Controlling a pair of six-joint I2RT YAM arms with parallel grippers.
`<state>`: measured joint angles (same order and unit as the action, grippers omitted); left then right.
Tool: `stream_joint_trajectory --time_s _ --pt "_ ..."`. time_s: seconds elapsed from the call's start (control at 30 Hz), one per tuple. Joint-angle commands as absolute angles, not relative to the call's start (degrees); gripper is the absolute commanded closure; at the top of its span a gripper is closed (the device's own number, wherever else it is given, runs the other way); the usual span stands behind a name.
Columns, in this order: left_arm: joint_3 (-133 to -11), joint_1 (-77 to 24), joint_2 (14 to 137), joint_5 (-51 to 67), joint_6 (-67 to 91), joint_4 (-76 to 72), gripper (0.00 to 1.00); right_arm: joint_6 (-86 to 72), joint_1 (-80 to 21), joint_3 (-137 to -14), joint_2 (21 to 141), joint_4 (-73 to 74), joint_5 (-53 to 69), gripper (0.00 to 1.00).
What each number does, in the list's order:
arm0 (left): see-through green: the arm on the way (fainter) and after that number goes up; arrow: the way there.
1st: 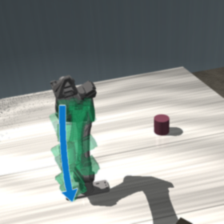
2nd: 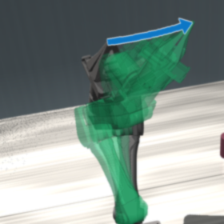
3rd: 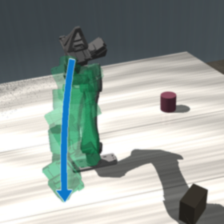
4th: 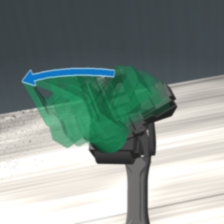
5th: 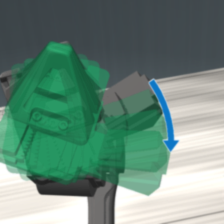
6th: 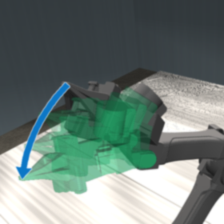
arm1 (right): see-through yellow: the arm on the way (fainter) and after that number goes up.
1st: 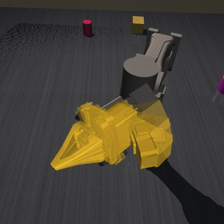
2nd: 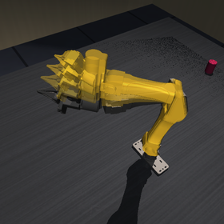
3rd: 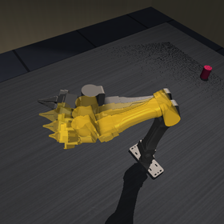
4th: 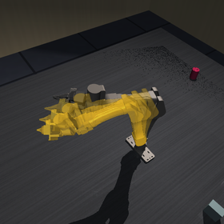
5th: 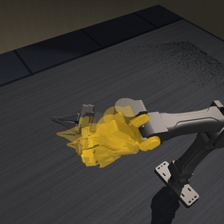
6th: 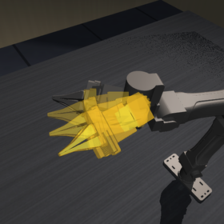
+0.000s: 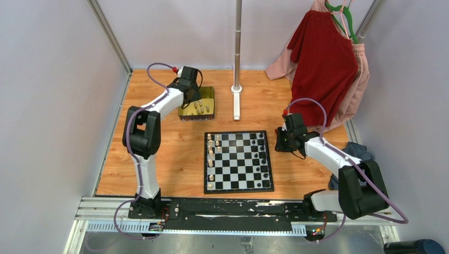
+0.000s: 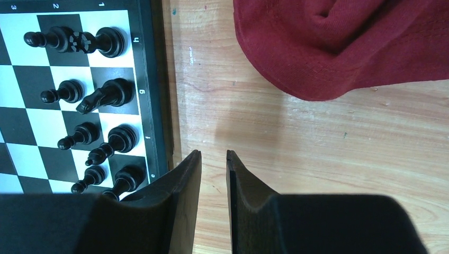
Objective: Set up the chess pieces on the board
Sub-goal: Pick up the chess piece from the storage box.
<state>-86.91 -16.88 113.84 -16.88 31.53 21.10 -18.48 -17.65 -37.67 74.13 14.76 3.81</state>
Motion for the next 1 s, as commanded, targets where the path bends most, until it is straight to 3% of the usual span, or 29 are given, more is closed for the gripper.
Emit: stream_joint_trajectory --time_s 0.0,0.97 --pt "-90.41 -16.44 116.87 -15.44 31.42 18.4 0.54 -19.27 -18.31 -36.82 75.44 14.26 4.71 0.71" --pt "-92.46 -14.59 123.03 -13.47 32.57 17.63 0.67 -19.21 -18.23 -37.96 78.17 14.14 3.6 0.72"
